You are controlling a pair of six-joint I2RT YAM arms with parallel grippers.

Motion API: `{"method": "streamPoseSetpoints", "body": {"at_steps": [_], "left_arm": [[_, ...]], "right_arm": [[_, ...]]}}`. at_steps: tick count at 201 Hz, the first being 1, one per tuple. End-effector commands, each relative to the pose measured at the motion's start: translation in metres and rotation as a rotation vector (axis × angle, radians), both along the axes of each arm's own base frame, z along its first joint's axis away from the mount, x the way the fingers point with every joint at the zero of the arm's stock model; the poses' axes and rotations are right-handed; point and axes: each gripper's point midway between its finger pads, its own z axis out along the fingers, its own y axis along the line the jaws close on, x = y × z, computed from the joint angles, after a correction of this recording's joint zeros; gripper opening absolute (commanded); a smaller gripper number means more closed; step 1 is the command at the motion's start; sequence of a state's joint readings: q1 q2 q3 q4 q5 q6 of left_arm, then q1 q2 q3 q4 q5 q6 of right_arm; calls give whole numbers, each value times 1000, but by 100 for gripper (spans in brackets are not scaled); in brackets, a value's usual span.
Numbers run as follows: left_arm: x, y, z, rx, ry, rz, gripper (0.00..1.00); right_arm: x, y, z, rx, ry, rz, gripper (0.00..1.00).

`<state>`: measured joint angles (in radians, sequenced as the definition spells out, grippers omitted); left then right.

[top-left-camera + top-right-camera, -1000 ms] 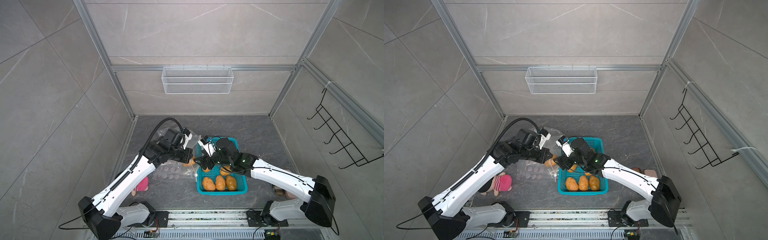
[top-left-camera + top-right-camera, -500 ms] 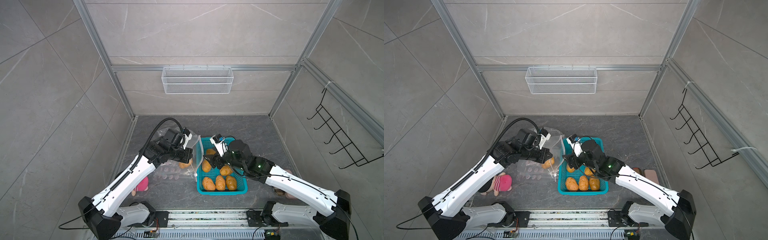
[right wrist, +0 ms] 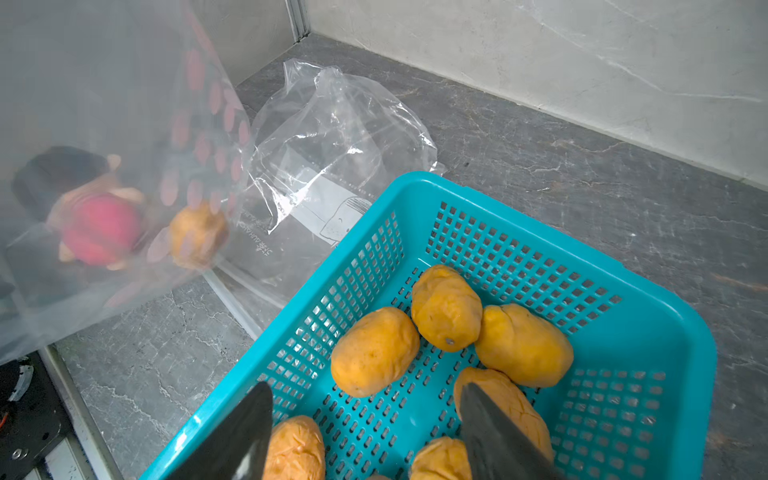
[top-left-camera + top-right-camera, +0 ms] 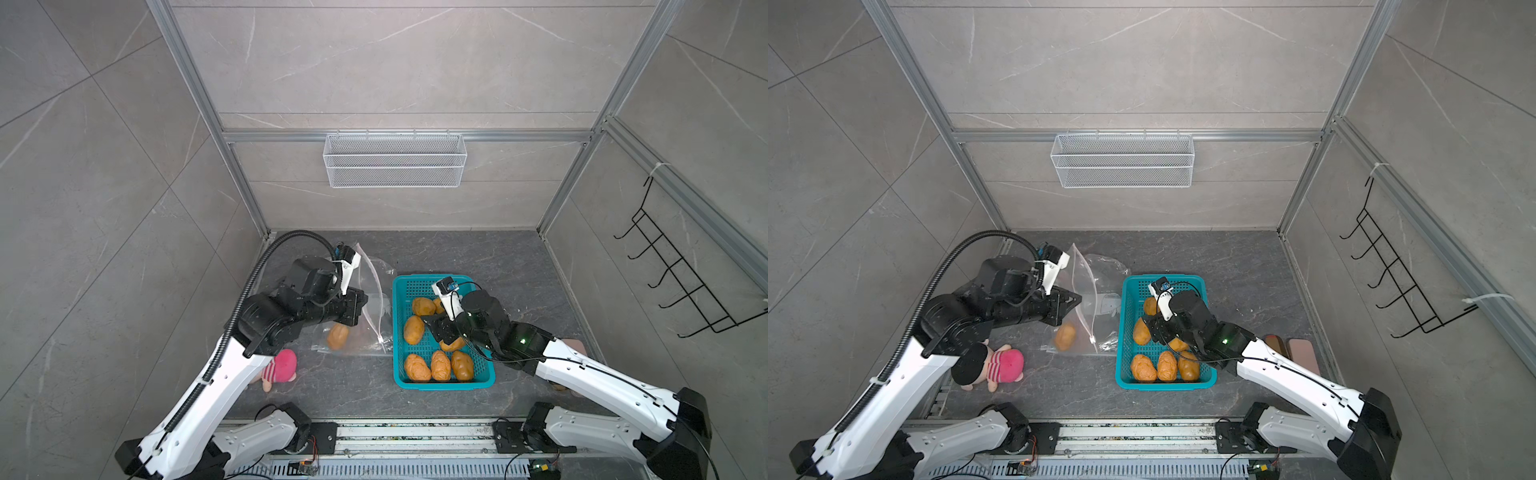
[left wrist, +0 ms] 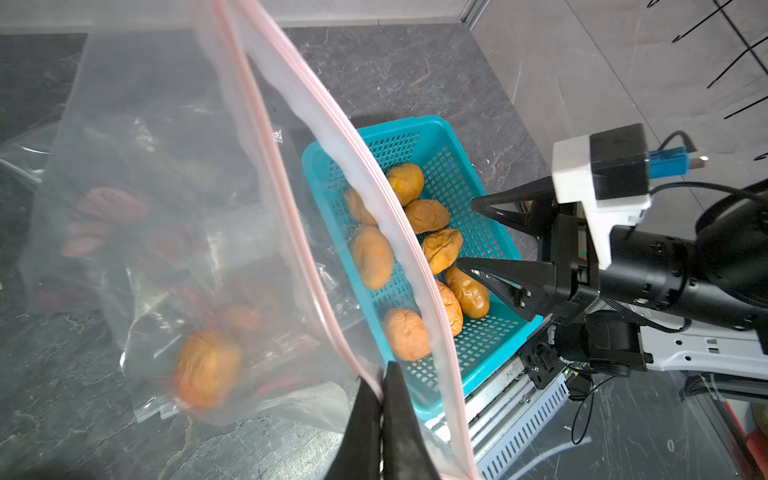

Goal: Put the potatoes into a zipper bag and zip it
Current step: Adjust the zipper food storage bag in the zipper food storage bag.

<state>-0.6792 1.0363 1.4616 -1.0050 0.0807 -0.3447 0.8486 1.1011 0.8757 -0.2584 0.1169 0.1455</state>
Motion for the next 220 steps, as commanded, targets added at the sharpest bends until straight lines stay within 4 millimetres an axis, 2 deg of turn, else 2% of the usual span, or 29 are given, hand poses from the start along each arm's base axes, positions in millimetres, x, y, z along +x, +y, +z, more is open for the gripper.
{"method": "streamPoseSetpoints", "body": {"at_steps": [1,42,65,118,130,143,153,186,201,220], "left_arm": [[-12,21,3,29,-12,45,0],[-18,54,-1,138,-18,131,0],[-19,93,5,268,-46,264,0],[-34,180,43,544,-135,530,0],[-34,189,42,630,-124,537,0],[-29,183,36,668,-96,506,0],[-22,163,23,654,-54,435,0],[2,72,-45,522,101,118,0],[10,49,-76,522,166,46,0],[15,31,-108,516,237,-7,0]], "right_arm": [[1,-7,-3,-9,-4,-28,72],[1,-5,-7,-19,9,-20,71],[1,-7,-7,-19,6,-24,71],[1,-5,-10,-27,14,-19,71],[1,-5,-12,-33,17,-18,71],[2,-4,-15,-38,20,-19,72],[2,-4,-16,-39,24,-21,71],[3,-4,-22,-44,37,-30,71],[3,-8,-27,-66,55,-46,71],[2,-13,-39,-97,85,-70,71]]}}
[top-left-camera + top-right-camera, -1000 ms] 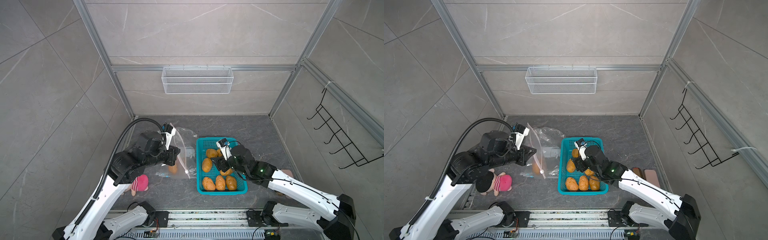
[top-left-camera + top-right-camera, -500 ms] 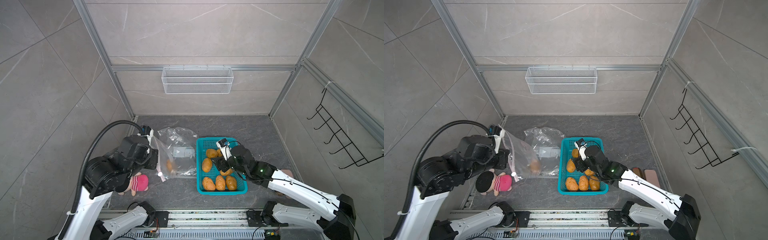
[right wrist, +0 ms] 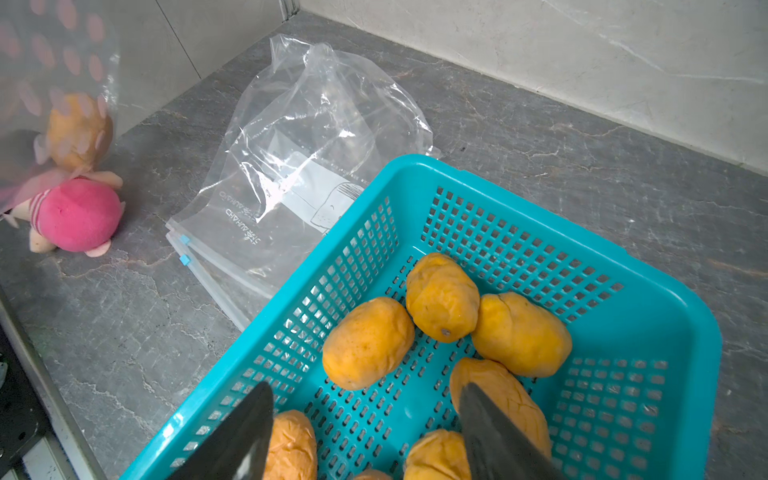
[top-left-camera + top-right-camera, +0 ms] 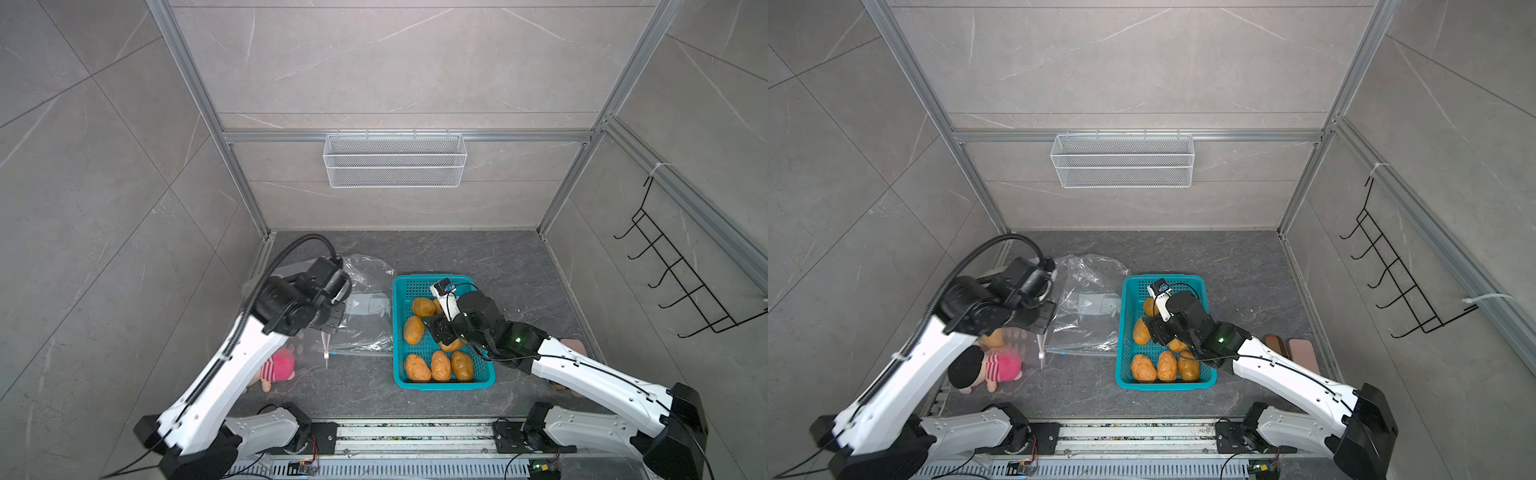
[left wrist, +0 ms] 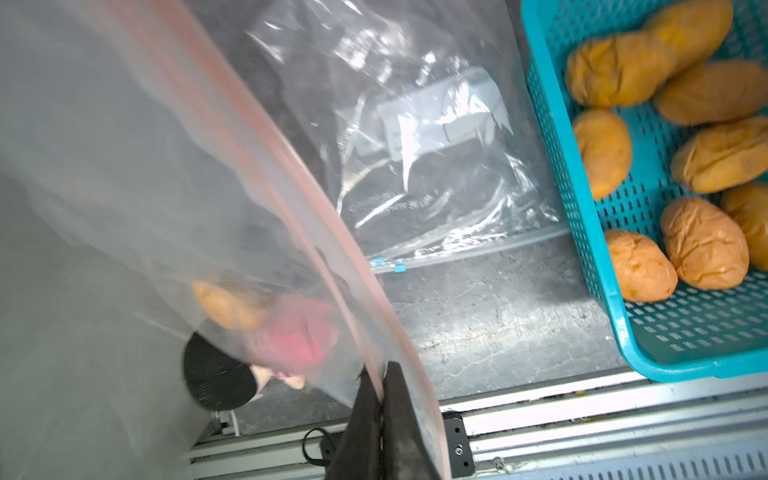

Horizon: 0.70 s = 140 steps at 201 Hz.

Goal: Put the potatoes into a zipper bag and zip it
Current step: Adjust the zipper food storage bag in the zipper food storage bag, then pick up the potato from the basket.

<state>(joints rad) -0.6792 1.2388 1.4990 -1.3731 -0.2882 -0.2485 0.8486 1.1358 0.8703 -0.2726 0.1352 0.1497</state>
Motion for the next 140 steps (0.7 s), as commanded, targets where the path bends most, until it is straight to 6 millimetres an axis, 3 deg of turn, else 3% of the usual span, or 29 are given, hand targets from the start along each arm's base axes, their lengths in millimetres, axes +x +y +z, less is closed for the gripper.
{"method": "streamPoseSetpoints", "body": {"at_steps": [1,34,82,109,140], "left_arm": [[3,-41,-26,-116,84,-117,0],[0,-69,-53,-225,168,-143,0],[-11,-99,-59,-428,193,-192,0],[-13,-96,-65,-412,205,-180,0],[-15,-89,-62,-398,184,-171,0]], "right_arm": [[-1,-12,-23,-54,56,-55,71],[-1,-16,-50,-68,132,-95,71],[-2,8,-81,5,306,-99,74],[-2,25,-97,61,412,-101,78],[8,28,-117,44,476,-178,78]]}}
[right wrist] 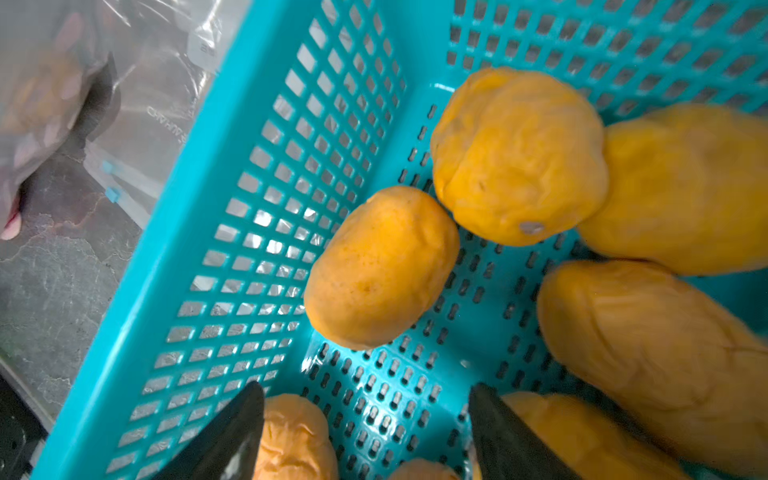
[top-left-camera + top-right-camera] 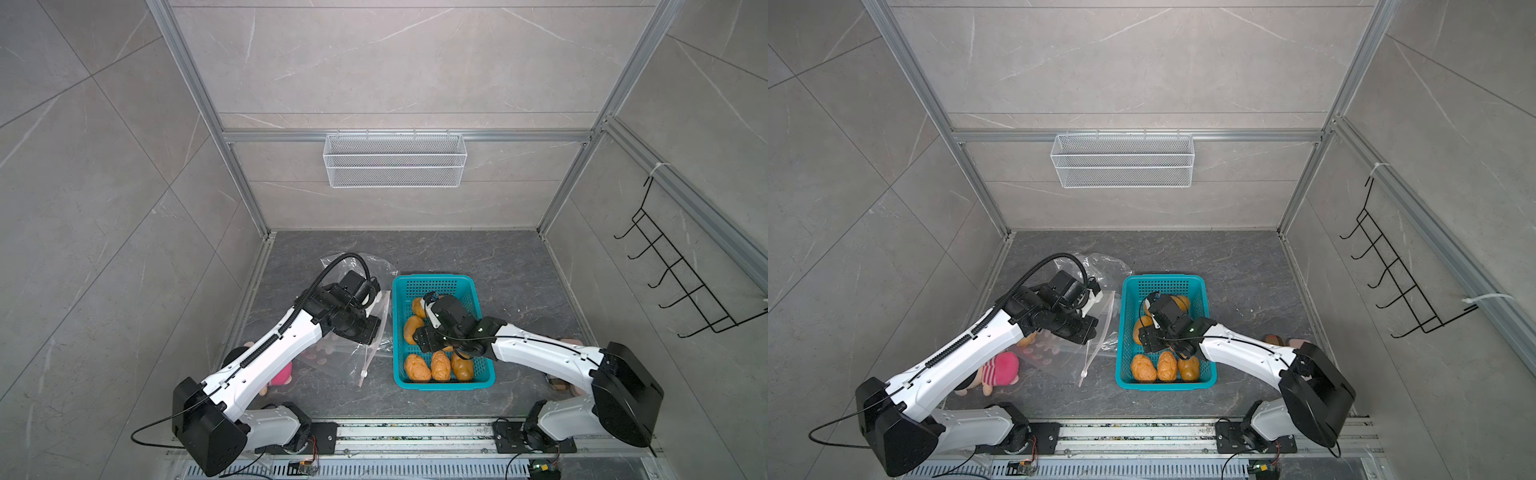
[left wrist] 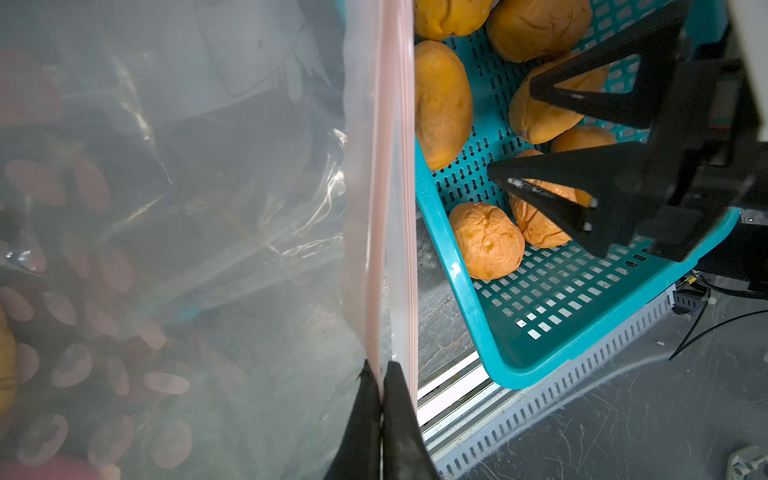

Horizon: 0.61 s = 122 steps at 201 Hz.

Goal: Put the potatoes into a zipper bag and zip it
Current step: Pick up the potato from the basket.

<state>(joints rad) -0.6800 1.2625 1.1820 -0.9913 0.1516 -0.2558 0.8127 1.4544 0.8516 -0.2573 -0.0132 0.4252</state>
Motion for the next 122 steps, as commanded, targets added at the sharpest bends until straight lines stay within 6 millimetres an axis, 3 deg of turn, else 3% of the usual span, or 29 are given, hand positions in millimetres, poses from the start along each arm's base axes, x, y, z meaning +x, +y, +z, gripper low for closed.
{"method": "streamPoseSetpoints", "body": {"at_steps": [1,55,122], "left_arm": [[-2,-3,16,-58,-40,0,0],[-6,1,26,-76,-81,-16,0],[-8,0,25,-90,-86,-26,0]], "right_arm": [[10,12,1,53,47,-72,78],[26,28,-15,93,91,-123,78],[44,17,-38,56,126,-250,77]]}}
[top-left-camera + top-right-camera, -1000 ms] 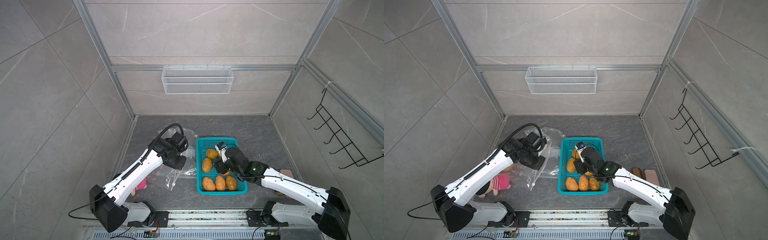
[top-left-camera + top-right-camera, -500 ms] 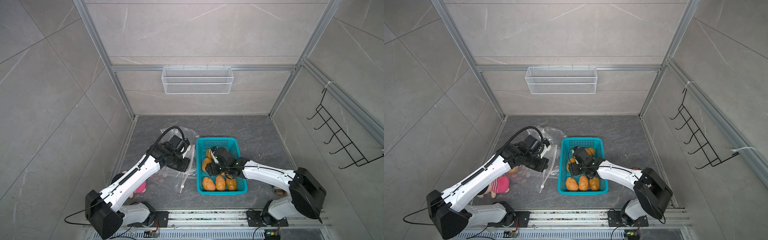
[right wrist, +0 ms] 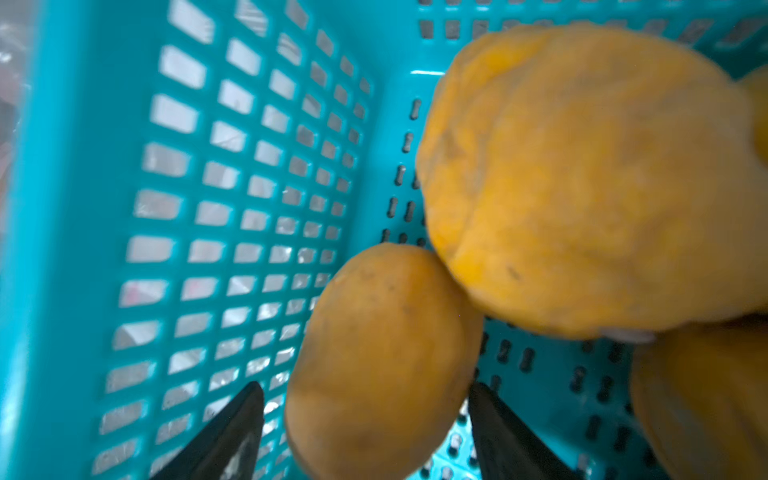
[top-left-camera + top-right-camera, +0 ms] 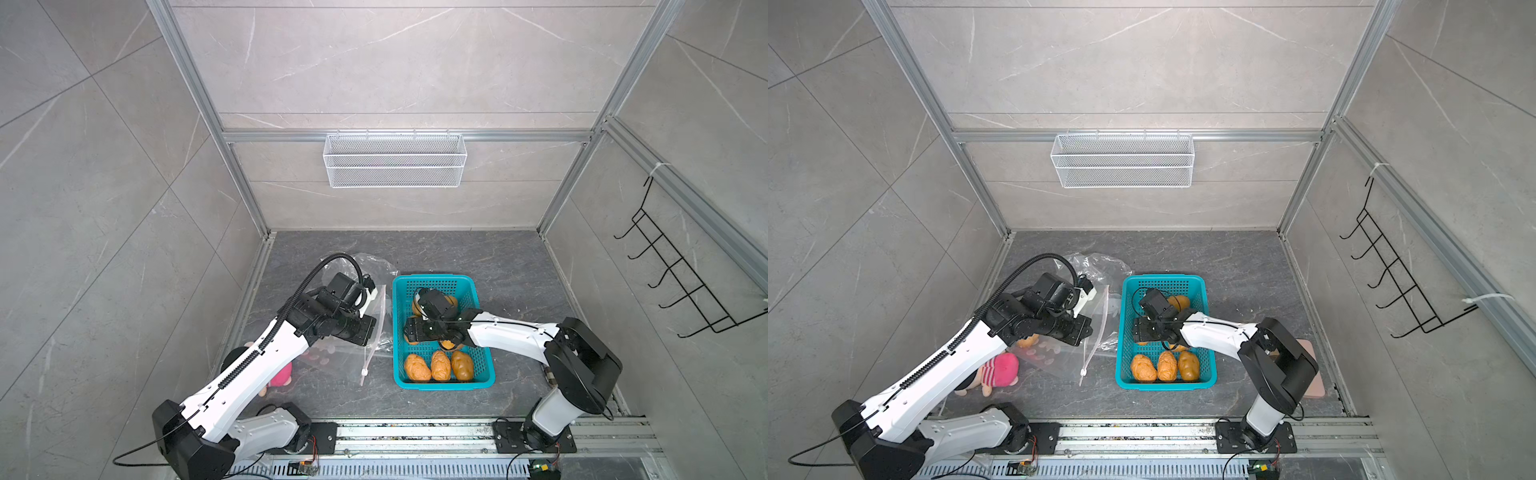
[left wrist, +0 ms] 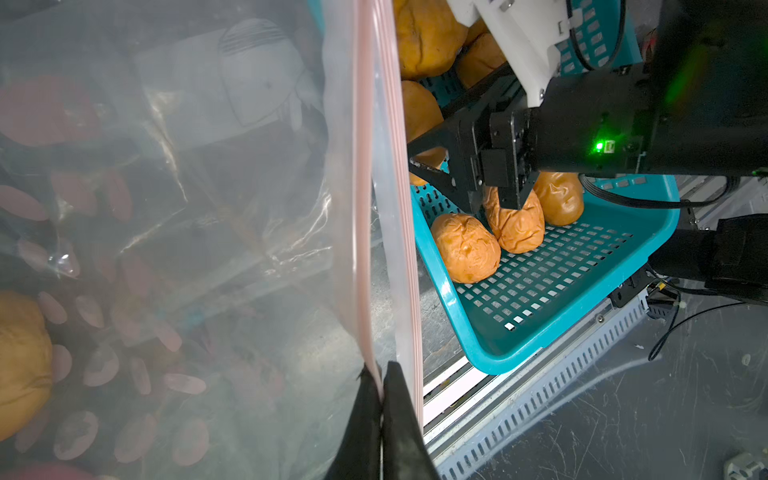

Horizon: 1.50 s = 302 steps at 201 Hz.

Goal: Put the potatoes into a zipper bag and zip it
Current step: Pick up the potato from the basket, then place the potato into the zipper food storage bag.

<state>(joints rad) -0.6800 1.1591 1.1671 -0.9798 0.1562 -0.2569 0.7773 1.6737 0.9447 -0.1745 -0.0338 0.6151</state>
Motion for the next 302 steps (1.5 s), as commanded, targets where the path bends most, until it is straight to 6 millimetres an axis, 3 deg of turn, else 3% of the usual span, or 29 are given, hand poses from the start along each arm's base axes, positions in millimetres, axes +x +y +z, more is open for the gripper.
{"method": "streamPoseSetpoints", "body": {"at_steps": [1,83,114,132,151,181,208,234,263,302], "left_arm": [[-1,-4,2,-23,-12,-25,0],[0,-4,4,-17,-31,-40,0],[0,-3,2,-12,-24,-40,0],[0,-3,3,-12,-25,-40,0],[0,-1,4,0,-27,-34,0],[1,-1,10,-10,-41,-29,0],[2,-6,14,-40,-42,-30,0],[3,-6,15,-43,-42,-23,0],[2,-8,17,-56,-36,-21,0],[2,-8,23,-63,-42,-20,0]], "right_arm": [[12,-1,-3,-2,3,-72,77],[12,0,-23,-19,52,-60,70],[10,3,-14,9,40,-45,65],[8,10,9,64,-8,9,64],[6,4,37,77,-82,39,62],[-5,6,102,225,-238,119,59],[-25,24,160,459,-358,237,59],[-40,41,200,658,-410,315,58],[-48,59,224,740,-453,358,58],[-56,85,230,776,-425,405,57]]}}
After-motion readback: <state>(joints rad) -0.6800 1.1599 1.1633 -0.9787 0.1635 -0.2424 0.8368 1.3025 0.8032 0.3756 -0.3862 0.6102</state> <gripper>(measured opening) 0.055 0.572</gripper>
